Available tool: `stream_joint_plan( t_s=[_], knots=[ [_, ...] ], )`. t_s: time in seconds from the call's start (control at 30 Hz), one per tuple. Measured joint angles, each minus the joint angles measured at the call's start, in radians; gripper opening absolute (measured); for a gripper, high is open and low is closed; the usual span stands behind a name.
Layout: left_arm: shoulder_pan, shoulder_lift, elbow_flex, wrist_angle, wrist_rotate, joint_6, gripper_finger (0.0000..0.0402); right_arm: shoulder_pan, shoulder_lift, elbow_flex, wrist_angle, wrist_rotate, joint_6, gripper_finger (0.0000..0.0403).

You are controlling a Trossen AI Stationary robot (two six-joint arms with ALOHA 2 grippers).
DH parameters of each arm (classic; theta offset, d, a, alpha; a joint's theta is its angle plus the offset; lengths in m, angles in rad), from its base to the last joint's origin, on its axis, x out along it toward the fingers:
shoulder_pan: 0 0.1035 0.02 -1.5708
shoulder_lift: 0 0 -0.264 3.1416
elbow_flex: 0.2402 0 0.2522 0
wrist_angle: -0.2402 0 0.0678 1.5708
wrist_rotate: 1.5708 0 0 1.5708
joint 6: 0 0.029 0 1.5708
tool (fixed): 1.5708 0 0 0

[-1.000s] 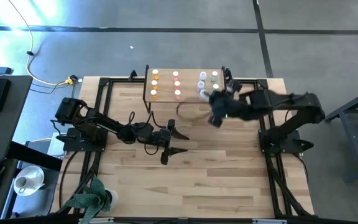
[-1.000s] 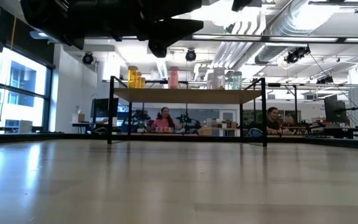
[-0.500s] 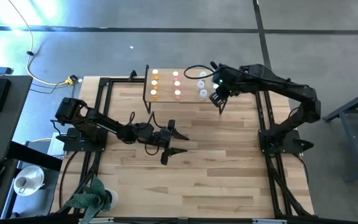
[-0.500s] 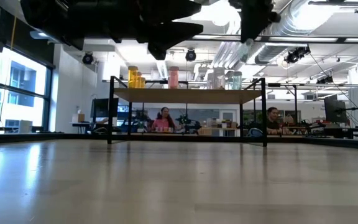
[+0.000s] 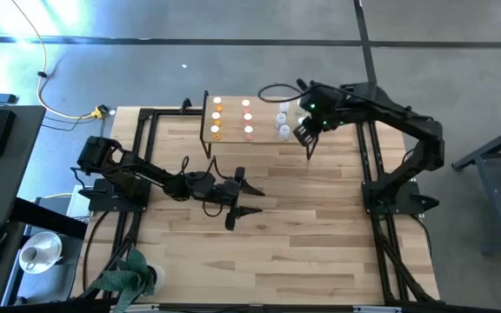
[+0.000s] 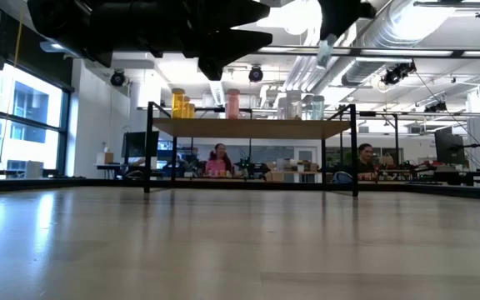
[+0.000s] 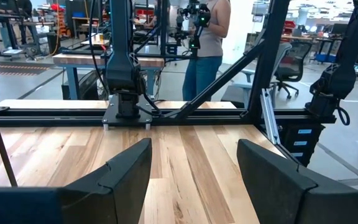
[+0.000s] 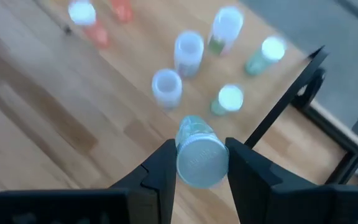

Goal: Pick and place medicine bottles onto shelf by color
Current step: Align the blue pill bottle with the other blue pill bottles on the shelf

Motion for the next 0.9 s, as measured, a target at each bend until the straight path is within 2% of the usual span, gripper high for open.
stream_joint_plan(
  t_s=[0.13, 0.3, 0.5, 0.9],
  knots=[
    [0.0, 0.0, 0.0, 0.0, -0.009, 0.0, 0.0226, 0.01, 0.0, 0.034, -0.014, 0.027, 0.004, 0.0108],
    [0.0, 0.0, 0.0, -0.005, -0.012, 0.0, 0.0226, 0.01, 0.019, -0.044, -0.009, 0.027, 0.025, 0.0108],
    [0.0, 0.0, 0.0, -0.018, -0.019, 0.0, 0.0226, 0.015, 0.085, -0.128, -0.005, 0.021, -0.029, 0.0108],
    [0.0, 0.0, 0.0, -0.023, -0.045, 0.0, 0.0226, 0.007, 0.171, -0.141, 0.061, 0.03, -0.114, 0.0108]
  ],
)
